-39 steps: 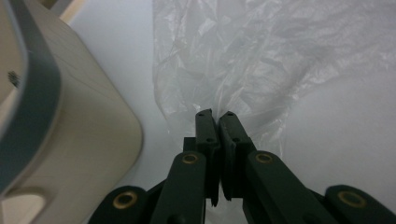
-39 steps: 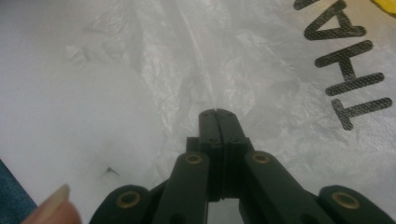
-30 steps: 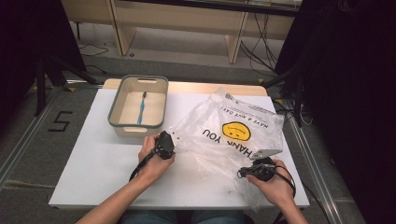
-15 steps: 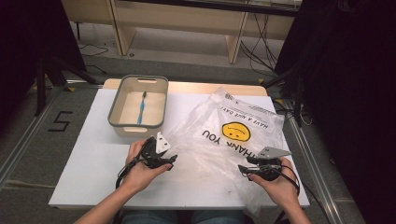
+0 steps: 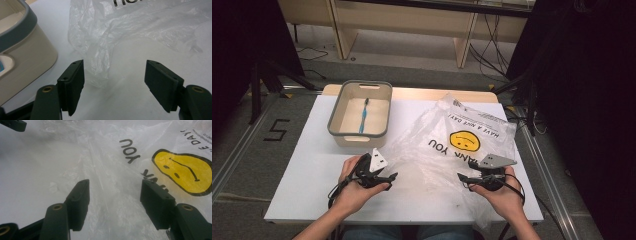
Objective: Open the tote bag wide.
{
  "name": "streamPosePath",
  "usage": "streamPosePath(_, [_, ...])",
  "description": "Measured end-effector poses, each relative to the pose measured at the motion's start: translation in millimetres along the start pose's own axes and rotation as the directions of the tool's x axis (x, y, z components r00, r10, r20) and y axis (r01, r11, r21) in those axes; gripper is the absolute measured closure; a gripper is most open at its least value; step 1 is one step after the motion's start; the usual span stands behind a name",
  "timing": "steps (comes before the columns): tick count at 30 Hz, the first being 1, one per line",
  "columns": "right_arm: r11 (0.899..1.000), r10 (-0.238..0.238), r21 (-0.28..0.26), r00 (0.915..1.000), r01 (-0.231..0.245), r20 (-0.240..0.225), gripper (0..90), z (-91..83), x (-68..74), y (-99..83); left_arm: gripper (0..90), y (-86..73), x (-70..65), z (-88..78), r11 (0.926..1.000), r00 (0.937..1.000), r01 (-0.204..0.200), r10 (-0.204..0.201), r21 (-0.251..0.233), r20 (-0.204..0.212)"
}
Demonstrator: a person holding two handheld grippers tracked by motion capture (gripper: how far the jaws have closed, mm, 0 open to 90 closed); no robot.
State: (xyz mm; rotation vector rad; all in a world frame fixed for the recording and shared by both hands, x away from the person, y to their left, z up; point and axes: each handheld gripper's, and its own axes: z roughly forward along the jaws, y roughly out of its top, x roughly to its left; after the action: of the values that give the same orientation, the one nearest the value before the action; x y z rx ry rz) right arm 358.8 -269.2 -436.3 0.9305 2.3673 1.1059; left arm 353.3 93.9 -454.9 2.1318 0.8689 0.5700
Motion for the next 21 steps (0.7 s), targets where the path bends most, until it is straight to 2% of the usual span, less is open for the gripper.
streamPosePath(6, [0.999, -0.032, 0.026, 0.9995, 0.032, -0.006, 41.6, 11.9, 1.4, 5.8, 34.0, 3.9, -10.6, 0.6, 0.9997, 0.9997, -0.021, 0.021, -0.015, 0.009])
streamPosePath(9, [0.995, -0.069, 0.063, 0.9973, 0.071, -0.023, 40.3, 26.2, 4.0, 9.9, 34.9, 6.1, -17.2, 3.2, 0.9993, 0.999, -0.034, 0.034, -0.018, 0.029])
streamPosePath(10, [0.995, -0.069, 0.063, 0.9973, 0.071, -0.023, 40.3, 26.2, 4.0, 9.9, 34.9, 6.6, -19.8, 4.5, 0.9992, 0.9986, -0.037, 0.038, -0.016, 0.036])
streamPosePath(16, [0.982, -0.132, 0.135, 0.991, 0.134, -0.024, 39.7, 49.8, 5.8, 14.5, 35.8, 8.8, -31.9, 12.4, 0.9974, 0.9948, -0.072, 0.072, 0.001, 0.072])
streamPosePath(21, [0.967, -0.164, 0.195, 0.9862, 0.165, -0.024, 43.4, 63.5, 5.6, 14.4, 36.6, 9.8, -36.7, 15.0, 0.9971, 0.9935, -0.075, 0.075, 0.001, 0.086])
